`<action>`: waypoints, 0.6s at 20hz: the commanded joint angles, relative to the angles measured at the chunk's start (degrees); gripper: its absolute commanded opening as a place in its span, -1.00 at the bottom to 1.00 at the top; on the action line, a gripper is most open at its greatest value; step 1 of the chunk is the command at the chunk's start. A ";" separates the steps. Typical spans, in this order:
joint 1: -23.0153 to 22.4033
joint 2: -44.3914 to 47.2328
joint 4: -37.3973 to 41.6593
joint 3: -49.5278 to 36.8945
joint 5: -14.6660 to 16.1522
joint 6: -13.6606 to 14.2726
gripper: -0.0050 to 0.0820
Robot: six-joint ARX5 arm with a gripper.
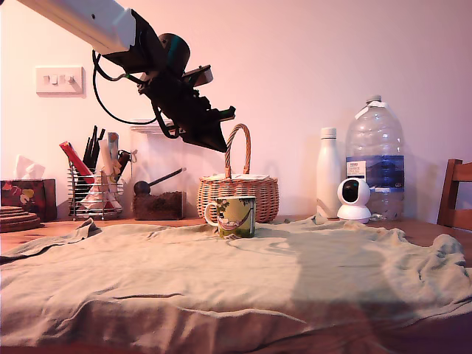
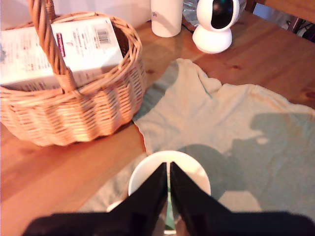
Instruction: Pick up the coffee capsules on the table and drop them inside the coffee cup
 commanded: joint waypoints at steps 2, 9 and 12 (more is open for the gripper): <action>0.17 -3.37 -0.57 -0.31 -0.17 0.63 -0.93; -0.26 -4.48 -1.25 -0.72 -0.31 0.50 -0.93; -1.07 -8.31 3.52 -5.68 -1.07 0.44 -0.93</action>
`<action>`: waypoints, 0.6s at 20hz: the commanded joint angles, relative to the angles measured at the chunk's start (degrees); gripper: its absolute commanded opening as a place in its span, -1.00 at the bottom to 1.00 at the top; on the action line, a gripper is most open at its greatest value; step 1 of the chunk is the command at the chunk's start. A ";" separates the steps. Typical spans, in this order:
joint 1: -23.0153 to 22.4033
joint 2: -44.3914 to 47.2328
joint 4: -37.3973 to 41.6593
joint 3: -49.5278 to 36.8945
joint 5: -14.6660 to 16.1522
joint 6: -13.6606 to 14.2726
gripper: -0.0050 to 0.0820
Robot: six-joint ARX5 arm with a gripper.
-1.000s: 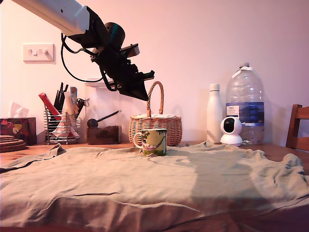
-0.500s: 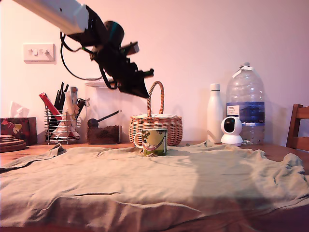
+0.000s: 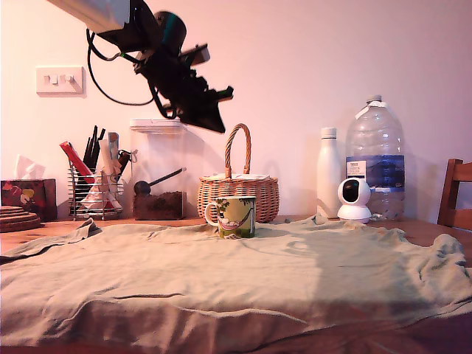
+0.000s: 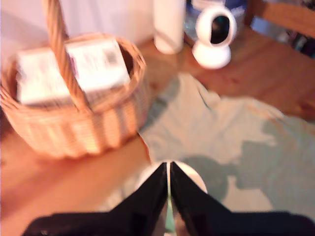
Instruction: Pick up the coffee capsules on the table and drop them inside the coffee cup
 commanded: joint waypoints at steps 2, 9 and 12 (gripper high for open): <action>-0.66 -7.74 6.45 -10.54 -0.39 0.26 -0.93; 1.11 -20.79 17.62 -34.25 -1.51 -1.20 -0.93; 2.32 -26.40 19.93 -41.88 -1.64 -1.46 -0.93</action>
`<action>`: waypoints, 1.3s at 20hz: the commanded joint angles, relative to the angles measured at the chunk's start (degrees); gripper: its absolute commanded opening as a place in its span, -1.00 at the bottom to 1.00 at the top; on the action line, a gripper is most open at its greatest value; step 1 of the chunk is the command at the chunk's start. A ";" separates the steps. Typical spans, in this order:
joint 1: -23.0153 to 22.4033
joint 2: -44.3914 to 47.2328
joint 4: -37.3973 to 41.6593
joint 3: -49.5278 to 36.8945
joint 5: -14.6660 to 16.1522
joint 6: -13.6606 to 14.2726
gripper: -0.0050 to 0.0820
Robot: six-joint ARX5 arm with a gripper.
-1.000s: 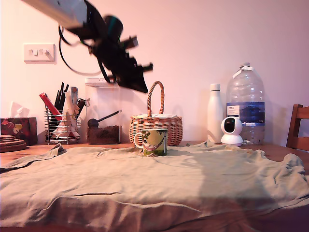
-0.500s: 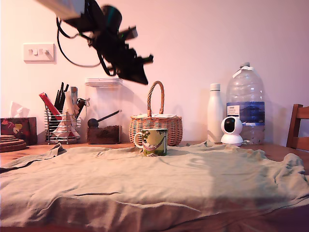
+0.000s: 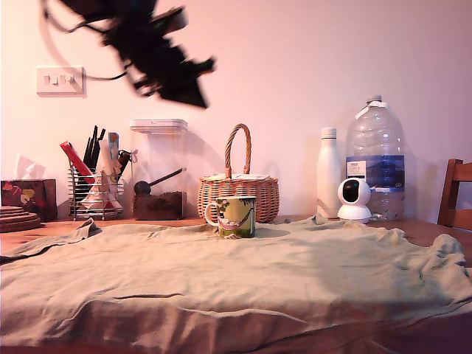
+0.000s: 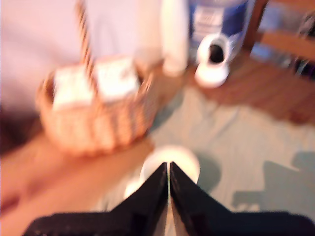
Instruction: Pick up the coffee capsules on the table and drop them inside the coffee cup
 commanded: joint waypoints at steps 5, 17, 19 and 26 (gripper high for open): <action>2.47 -11.21 4.17 -14.01 -0.96 -1.70 -0.93; 7.13 -26.34 11.96 -37.70 -1.64 -3.19 -0.93; 7.67 -26.80 13.31 -40.54 -1.64 -3.34 -0.93; 7.80 -28.87 19.17 -49.92 -1.92 -4.76 -0.93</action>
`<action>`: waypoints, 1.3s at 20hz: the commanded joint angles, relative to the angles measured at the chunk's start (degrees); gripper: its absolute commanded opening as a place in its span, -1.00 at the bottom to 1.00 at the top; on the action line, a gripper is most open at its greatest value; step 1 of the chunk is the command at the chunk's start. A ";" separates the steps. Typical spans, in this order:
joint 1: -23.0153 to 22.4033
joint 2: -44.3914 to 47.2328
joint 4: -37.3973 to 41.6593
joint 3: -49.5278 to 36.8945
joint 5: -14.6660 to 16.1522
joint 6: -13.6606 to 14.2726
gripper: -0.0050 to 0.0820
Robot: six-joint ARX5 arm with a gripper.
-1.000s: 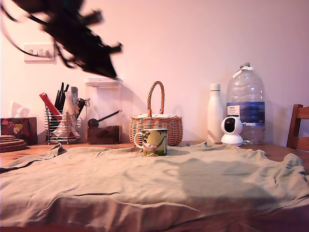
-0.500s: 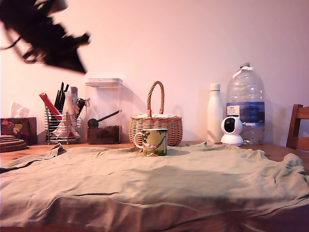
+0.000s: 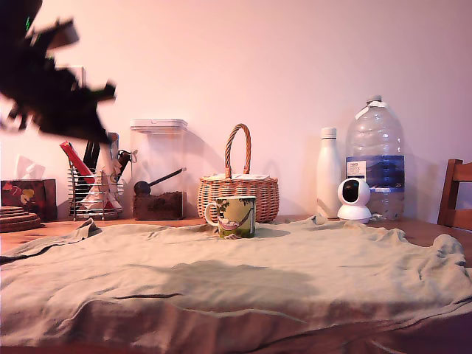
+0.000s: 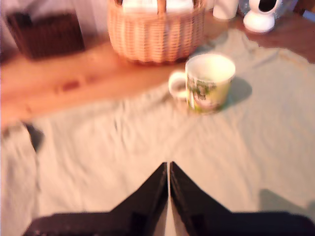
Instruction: Pick up the coffee capsules on the table and drop them inside the coffee cup
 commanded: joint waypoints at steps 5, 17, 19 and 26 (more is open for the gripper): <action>0.15 -4.57 2.69 -6.82 -0.61 -0.33 -0.93; 4.17 -20.00 9.86 -25.07 -1.01 -3.30 -0.93; 4.92 -23.91 9.68 -27.56 -1.01 -4.20 -0.93; 5.44 -38.36 2.56 -32.09 -1.03 -4.79 -0.93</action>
